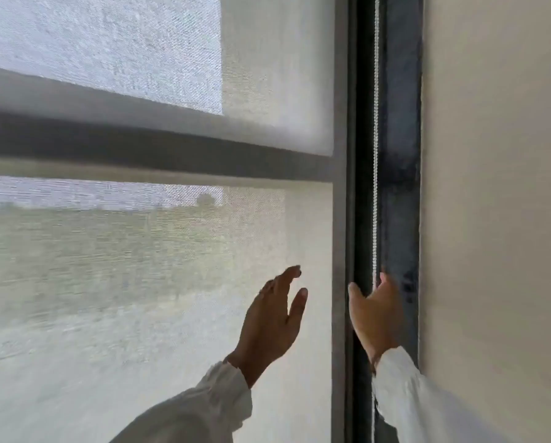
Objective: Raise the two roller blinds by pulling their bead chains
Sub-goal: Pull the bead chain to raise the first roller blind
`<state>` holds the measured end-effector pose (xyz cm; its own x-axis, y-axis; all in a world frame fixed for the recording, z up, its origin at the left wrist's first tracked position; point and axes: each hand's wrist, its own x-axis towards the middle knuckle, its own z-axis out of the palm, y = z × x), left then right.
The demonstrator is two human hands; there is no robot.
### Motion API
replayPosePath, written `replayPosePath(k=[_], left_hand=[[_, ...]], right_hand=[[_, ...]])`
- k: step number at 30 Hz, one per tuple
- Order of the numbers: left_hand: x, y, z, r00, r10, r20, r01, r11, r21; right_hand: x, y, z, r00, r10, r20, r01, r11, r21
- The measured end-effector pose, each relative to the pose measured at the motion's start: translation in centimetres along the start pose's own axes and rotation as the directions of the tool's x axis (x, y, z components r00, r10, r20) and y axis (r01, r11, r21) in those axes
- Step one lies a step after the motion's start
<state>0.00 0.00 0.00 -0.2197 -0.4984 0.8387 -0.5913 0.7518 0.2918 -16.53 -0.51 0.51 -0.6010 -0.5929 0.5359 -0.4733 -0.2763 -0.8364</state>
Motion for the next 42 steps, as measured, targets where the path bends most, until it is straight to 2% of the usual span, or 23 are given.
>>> replayPosePath(k=[2, 4, 6, 10, 13, 18, 24, 27, 30, 38, 40, 42], left_hand=[[1.7, -0.3, 2.1, 0.994, -0.1, 0.041, 0.106, 0.975, -0.194], [3.4, -0.9, 4.3, 0.986, -0.145, 0.084, 0.164, 0.937, -0.308], [4.9, -1.1, 6.3, 0.98, -0.154, 0.127, 0.191, 0.909, -0.371], [7.0, -1.7, 9.3, 0.977, -0.188, 0.1, 0.213, 0.85, -0.482], [8.0, -1.2, 10.9, 0.958, -0.26, 0.119, 0.279, 0.765, -0.58], [9.7, 1.3, 11.2, 0.933, -0.304, 0.191, 0.344, 0.605, -0.718], [11.9, 4.5, 8.9, 0.93, -0.304, 0.205, 0.322, 0.407, -0.855], [12.5, 7.2, 7.9, 0.946, -0.246, 0.211, 0.301, 0.427, -0.853], [12.9, 10.5, 6.4, 0.954, -0.196, 0.227, 0.289, 0.404, -0.868], [11.9, 18.7, 3.1, 0.968, -0.189, 0.166, 0.235, 0.442, -0.865], [11.2, 19.4, 3.1, 0.957, -0.288, 0.032, 0.187, 0.531, -0.827], [10.5, 18.8, 3.6, 0.906, -0.385, -0.176, 0.198, 0.753, -0.627]], right_hand=[[1.7, 1.0, 0.7, 1.0, 0.027, -0.015, -0.026, 0.999, 0.039], [3.1, 1.5, 1.6, 0.999, 0.044, 0.011, -0.045, 0.996, 0.074], [4.5, 2.5, 2.6, 0.999, 0.048, 0.024, -0.051, 0.993, 0.102], [5.7, 3.4, 3.2, 0.998, -0.014, -0.061, 0.021, 0.994, 0.107], [5.9, 3.7, 2.9, 0.99, -0.07, -0.12, 0.087, 0.986, 0.142], [6.0, 2.1, 1.3, 0.976, -0.116, -0.186, 0.169, 0.939, 0.299], [3.3, 2.3, 0.0, 0.952, -0.301, -0.054, 0.302, 0.891, 0.338], [2.7, 3.7, -0.7, 0.932, -0.358, -0.054, 0.357, 0.884, 0.301], [1.8, 3.6, -2.3, 0.902, -0.424, -0.073, 0.427, 0.86, 0.278], [-2.4, 0.8, -8.5, 0.91, -0.414, -0.019, 0.392, 0.846, 0.36], [-3.7, -0.2, -10.2, 0.916, -0.402, -0.005, 0.363, 0.823, 0.437], [-5.1, -1.1, -11.4, 0.915, -0.404, -0.007, 0.36, 0.805, 0.471]])
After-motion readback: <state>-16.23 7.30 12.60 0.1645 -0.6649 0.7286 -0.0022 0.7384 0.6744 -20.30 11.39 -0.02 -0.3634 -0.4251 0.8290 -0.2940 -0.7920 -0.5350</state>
